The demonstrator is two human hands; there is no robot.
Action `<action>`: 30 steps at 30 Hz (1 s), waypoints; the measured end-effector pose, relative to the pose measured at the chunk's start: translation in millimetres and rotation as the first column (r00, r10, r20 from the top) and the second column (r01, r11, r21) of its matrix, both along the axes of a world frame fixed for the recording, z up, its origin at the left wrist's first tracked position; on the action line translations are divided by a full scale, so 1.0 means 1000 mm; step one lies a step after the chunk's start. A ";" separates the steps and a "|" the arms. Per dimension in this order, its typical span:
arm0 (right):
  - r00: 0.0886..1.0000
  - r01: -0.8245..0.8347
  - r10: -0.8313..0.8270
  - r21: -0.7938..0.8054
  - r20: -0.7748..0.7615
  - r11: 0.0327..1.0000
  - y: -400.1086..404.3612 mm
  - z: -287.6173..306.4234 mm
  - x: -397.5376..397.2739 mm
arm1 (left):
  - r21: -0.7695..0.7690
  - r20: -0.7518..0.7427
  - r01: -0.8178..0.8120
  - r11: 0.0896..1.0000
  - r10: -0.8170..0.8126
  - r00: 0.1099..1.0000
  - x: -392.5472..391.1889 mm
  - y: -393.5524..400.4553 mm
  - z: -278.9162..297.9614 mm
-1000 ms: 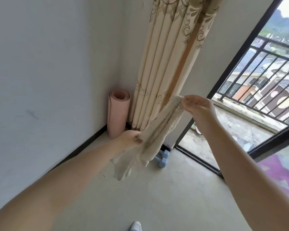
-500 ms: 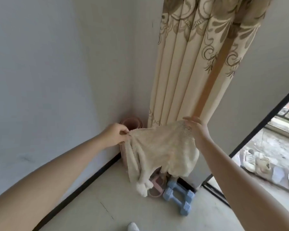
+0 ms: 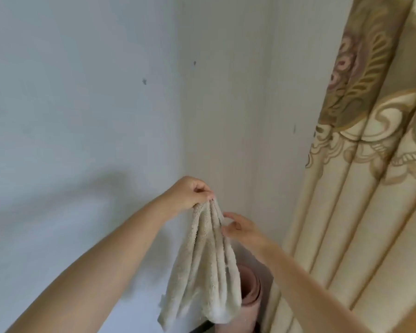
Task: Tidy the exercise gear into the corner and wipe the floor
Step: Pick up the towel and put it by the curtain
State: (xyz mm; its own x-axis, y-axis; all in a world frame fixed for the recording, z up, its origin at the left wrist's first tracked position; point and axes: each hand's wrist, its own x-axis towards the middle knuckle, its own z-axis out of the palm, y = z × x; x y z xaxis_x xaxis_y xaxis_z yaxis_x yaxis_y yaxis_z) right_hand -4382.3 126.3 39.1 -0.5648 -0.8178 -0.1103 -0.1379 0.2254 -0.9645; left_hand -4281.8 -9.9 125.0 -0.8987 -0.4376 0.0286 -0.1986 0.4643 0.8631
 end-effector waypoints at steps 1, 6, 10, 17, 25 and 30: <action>0.999 -0.036 0.036 -0.010 -0.038 0.999 -0.018 0.007 -0.002 | -0.017 -0.018 -0.041 0.999 0.041 0.999 -0.002 -0.010 0.008; 0.997 -0.058 0.045 -0.198 -0.067 0.978 -0.083 0.050 -0.027 | -0.069 -0.038 -0.271 0.960 0.269 0.962 0.006 -0.060 0.049; 0.982 -0.173 0.145 -0.271 -0.120 0.947 -0.127 0.115 -0.043 | -0.061 -0.015 -0.365 0.929 0.364 0.931 0.018 -0.081 0.098; 0.840 -0.478 0.361 -0.240 -0.406 0.845 -0.169 0.218 -0.045 | -0.222 -0.301 -0.652 0.725 0.585 0.753 0.026 -0.099 0.152; 0.803 -0.446 0.148 -0.418 -0.577 0.792 -0.221 0.305 0.015 | -0.237 -0.485 -0.849 0.473 0.700 0.525 0.063 -0.115 0.192; 0.767 -0.480 0.067 -0.502 -0.638 0.719 -0.253 0.339 0.070 | -0.043 -0.405 -0.694 0.719 0.623 0.670 0.134 -0.137 0.190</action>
State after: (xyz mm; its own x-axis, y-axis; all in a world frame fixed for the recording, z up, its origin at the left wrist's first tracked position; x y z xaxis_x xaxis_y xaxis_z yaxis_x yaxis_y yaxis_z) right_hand -4312.6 -126.9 378.5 -0.0875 -0.7020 0.7068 -0.6242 -0.5144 -0.5881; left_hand -4148.3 -146.7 315.4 -0.2904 -0.8650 0.4091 -0.2272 0.4776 0.8487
